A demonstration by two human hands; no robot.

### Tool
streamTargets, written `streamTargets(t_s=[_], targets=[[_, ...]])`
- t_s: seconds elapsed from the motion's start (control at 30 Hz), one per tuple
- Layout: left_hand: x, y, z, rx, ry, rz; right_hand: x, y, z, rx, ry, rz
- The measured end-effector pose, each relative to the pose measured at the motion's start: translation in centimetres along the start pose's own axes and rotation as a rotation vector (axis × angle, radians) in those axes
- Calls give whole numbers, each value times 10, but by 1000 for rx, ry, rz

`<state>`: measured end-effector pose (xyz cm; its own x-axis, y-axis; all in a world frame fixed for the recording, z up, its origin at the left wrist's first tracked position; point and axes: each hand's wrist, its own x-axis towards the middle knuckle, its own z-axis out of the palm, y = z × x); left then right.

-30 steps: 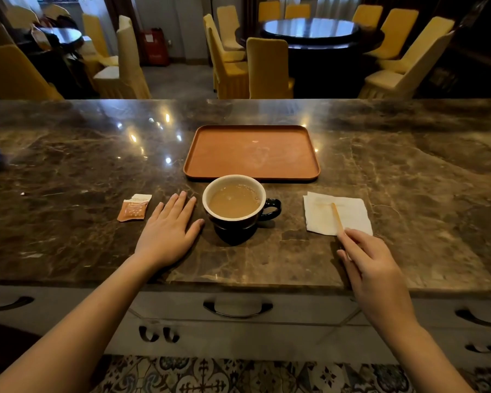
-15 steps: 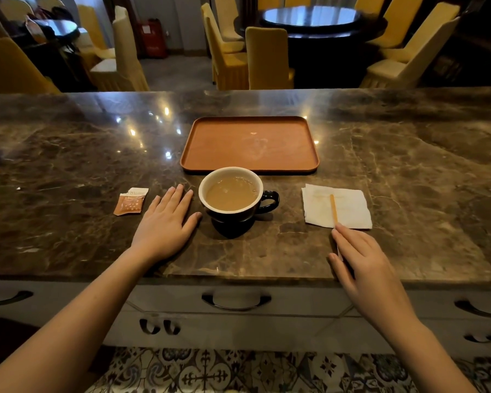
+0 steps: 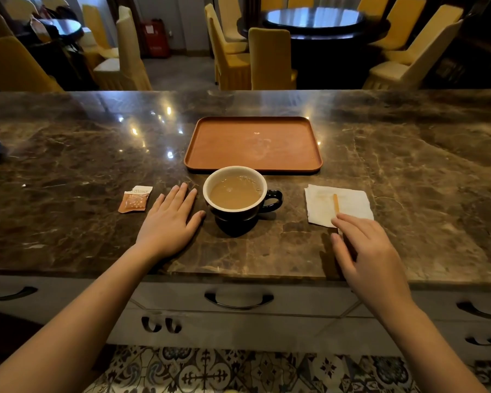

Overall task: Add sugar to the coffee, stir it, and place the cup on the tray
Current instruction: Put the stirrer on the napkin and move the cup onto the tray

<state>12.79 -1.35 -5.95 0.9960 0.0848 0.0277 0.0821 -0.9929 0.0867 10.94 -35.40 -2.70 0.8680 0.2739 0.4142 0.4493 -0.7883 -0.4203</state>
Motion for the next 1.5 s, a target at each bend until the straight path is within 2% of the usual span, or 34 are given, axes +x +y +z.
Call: streamTargets(t_s=[0.2,0.4,0.8,1.13,1.33,1.5], targets=[[1,0,0,-4,-1,-1,52,-34,12,82,-179,-109],[0,0,2,-21,30,8,97,-35,36,151,-463,-74],[1,-2,4,-22,19,14,119,-28,34,334,-641,-111],[9,-4,-4,-37,-72,14,115,-24,41,474,-562,-58],[15,0,-9,-140,166,7,115,-21,40,514,-495,-73],[30,5,-3,-142,72,-56,122,-18,35,540,-451,-68]])
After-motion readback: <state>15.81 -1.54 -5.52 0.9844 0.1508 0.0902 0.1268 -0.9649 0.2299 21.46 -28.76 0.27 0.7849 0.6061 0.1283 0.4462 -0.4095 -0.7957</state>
